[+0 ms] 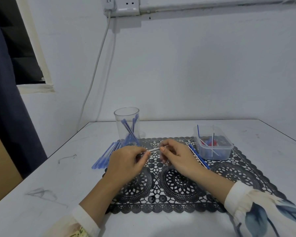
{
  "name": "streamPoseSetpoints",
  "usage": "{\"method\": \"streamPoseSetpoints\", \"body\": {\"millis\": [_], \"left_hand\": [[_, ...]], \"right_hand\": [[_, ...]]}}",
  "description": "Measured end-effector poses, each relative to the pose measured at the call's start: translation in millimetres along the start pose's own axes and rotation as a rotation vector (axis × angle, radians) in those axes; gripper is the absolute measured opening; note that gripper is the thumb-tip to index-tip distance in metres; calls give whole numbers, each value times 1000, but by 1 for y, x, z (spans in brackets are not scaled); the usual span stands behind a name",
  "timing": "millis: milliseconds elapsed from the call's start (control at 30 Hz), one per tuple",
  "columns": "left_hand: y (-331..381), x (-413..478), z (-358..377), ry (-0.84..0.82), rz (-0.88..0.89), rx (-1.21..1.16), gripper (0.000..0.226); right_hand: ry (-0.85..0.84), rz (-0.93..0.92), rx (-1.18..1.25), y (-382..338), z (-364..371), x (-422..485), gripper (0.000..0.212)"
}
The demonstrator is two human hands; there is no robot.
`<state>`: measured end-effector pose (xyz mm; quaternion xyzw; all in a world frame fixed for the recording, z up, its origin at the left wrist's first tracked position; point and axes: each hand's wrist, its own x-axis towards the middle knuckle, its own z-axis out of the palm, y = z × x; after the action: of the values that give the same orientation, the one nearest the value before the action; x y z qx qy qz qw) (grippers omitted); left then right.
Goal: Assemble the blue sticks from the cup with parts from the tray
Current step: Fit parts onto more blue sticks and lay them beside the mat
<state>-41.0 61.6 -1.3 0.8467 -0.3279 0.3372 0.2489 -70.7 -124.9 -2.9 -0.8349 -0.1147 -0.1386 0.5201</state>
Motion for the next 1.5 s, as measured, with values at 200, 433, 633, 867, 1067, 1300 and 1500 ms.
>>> {"method": "streamPoseSetpoints", "body": {"millis": [200,433,633,867,1067,1300,1500], "left_hand": [[0,0,1,16,38,-3,34],[-3,0,1,9,54,-21,35],[-7,0,3,16,91,-51,35],[-7,0,2,-39,51,-129,34],[-12,0,3,-160,54,-148,35],[-10,-1,2,-148,39,-176,30],[-12,-2,1,-94,91,-167,29]], "right_hand": [[15,1,-21,1,0,0,19],[50,-80,-29,3,2,-1,12],[94,-155,-261,4,0,-2,23],[72,-247,-343,6,1,-1,17],[124,-346,-360,8,-5,0,22],[164,-534,-622,9,-10,1,29],[235,-602,-707,6,-8,0,42]]}}
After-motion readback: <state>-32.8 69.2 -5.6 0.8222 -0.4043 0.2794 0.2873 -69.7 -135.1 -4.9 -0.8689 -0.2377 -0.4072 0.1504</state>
